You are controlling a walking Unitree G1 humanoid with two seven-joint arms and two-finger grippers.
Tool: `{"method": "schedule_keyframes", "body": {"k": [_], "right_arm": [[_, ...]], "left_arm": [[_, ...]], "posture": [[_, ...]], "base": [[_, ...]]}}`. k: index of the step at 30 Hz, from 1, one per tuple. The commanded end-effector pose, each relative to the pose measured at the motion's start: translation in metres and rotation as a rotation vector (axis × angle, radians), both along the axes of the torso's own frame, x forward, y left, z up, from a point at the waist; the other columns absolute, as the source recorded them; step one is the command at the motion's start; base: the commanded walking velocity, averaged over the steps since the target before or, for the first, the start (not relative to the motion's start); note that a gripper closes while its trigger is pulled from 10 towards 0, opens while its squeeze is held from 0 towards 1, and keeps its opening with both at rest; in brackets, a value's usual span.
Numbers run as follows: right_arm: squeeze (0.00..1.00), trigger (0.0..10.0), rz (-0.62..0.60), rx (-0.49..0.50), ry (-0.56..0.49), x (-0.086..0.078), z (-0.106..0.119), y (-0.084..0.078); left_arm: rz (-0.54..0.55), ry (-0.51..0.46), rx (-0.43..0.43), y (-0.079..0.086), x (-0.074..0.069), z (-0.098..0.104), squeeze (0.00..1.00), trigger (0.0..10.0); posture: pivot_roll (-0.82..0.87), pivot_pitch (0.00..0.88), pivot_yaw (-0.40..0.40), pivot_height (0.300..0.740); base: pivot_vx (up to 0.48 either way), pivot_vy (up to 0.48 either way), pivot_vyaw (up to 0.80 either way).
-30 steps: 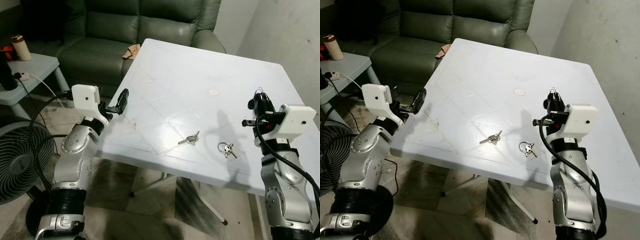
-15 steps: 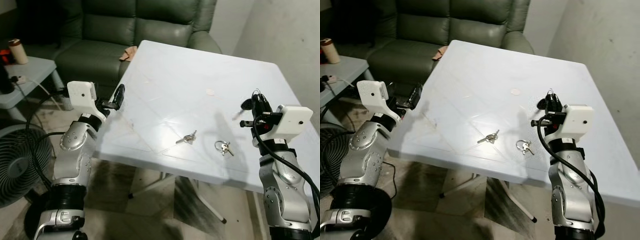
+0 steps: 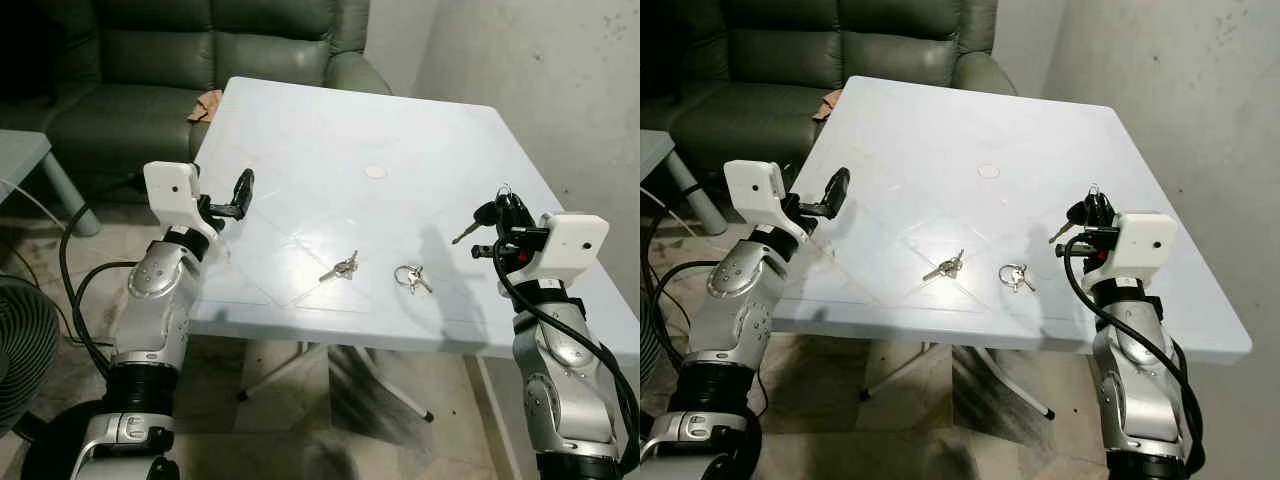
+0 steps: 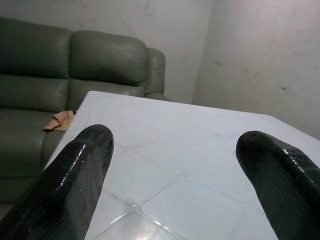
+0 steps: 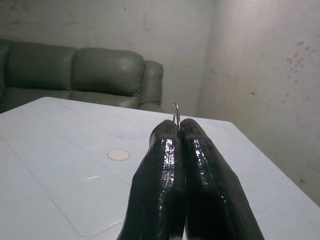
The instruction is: Hang keys on a hook
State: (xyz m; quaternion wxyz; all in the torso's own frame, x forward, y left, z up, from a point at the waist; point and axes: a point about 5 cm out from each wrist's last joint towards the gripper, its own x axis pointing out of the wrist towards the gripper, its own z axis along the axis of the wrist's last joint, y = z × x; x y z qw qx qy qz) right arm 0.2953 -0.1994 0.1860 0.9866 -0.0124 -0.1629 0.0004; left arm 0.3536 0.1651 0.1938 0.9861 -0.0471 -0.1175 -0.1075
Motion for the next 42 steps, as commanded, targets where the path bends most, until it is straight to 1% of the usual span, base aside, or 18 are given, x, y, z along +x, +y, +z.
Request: {"method": "schedule_keyframes", "body": {"k": [1, 10, 11, 16, 21, 24, 26, 32, 36, 38, 42], "right_arm": [[0.00, 10.0, -0.011, -0.008, -0.006, 0.002, 0.004, -0.003], [0.00, 10.0, -0.003, -0.016, 0.001, 0.003, 0.003, -0.002], [0.00, 10.0, 0.001, -0.017, 0.003, 0.004, 0.002, -0.001], [0.00, 10.0, 0.006, -0.021, 0.007, 0.003, 0.002, 0.001], [0.00, 10.0, 0.011, -0.025, 0.012, 0.003, 0.000, 0.001], [0.00, 10.0, 0.012, -0.028, 0.016, 0.002, -0.001, 0.001], [0.00, 10.0, 0.012, -0.029, 0.019, 0.002, -0.001, 0.001], [0.00, 10.0, 0.010, -0.033, 0.022, 0.001, -0.002, 0.001], [0.00, 10.0, 0.008, -0.033, 0.024, 0.000, -0.002, 0.000], [0.00, 10.0, 0.006, -0.034, 0.027, 0.000, -0.003, 0.000], [0.00, 10.0, 0.004, -0.036, 0.031, 0.000, -0.004, 0.000]], "left_arm": [[-0.012, -0.014, 0.006, -0.004, 0.002, 0.004, 0.00, 10.0], [-0.009, -0.015, -0.010, -0.005, 0.004, 0.004, 0.00, 10.0], [-0.015, 0.003, -0.023, -0.006, 0.004, 0.002, 0.00, 10.0], [0.000, 0.014, -0.023, -0.005, 0.005, 0.000, 0.00, 10.0], [0.004, 0.025, -0.013, -0.007, 0.004, -0.003, 0.00, 10.0], [0.004, 0.033, -0.021, -0.008, 0.004, -0.004, 0.00, 10.0], [0.011, 0.051, -0.044, -0.008, 0.005, -0.005, 0.00, 10.0], [0.022, 0.049, -0.028, -0.008, 0.005, -0.005, 0.00, 10.0], [0.022, 0.062, -0.032, -0.008, 0.005, -0.006, 0.00, 10.0], [0.030, 0.068, -0.008, -0.007, 0.006, -0.008, 0.00, 10.0], [0.035, 0.071, -0.006, -0.007, 0.006, -0.008, 0.00, 10.0]], "posture": [[0.01, 0.017, -0.065, 0.740], [0.01, 0.004, -0.069, 0.740], [0.01, 0.000, -0.071, 0.740], [0.02, 0.000, -0.074, 0.740], [0.02, 0.000, -0.076, 0.740], [0.01, 0.000, -0.076, 0.740], [0.01, 0.000, -0.076, 0.740], [0.01, 0.000, -0.075, 0.740], [0.01, 0.000, -0.075, 0.740], [0.01, 0.000, -0.075, 0.740], [0.01, 0.000, -0.075, 0.740]], "base": [[0.000, 0.000, -0.76], [0.000, 0.000, -0.76], [0.000, 0.461, -0.76], [0.000, 0.462, -0.76], [0.000, 0.000, -0.76], [0.000, 0.000, -0.76], [0.000, 0.000, -0.76], [0.000, 0.000, -0.76], [0.000, 0.000, -0.76], [0.000, 0.000, -0.76], [0.000, 0.000, -0.76]]}}
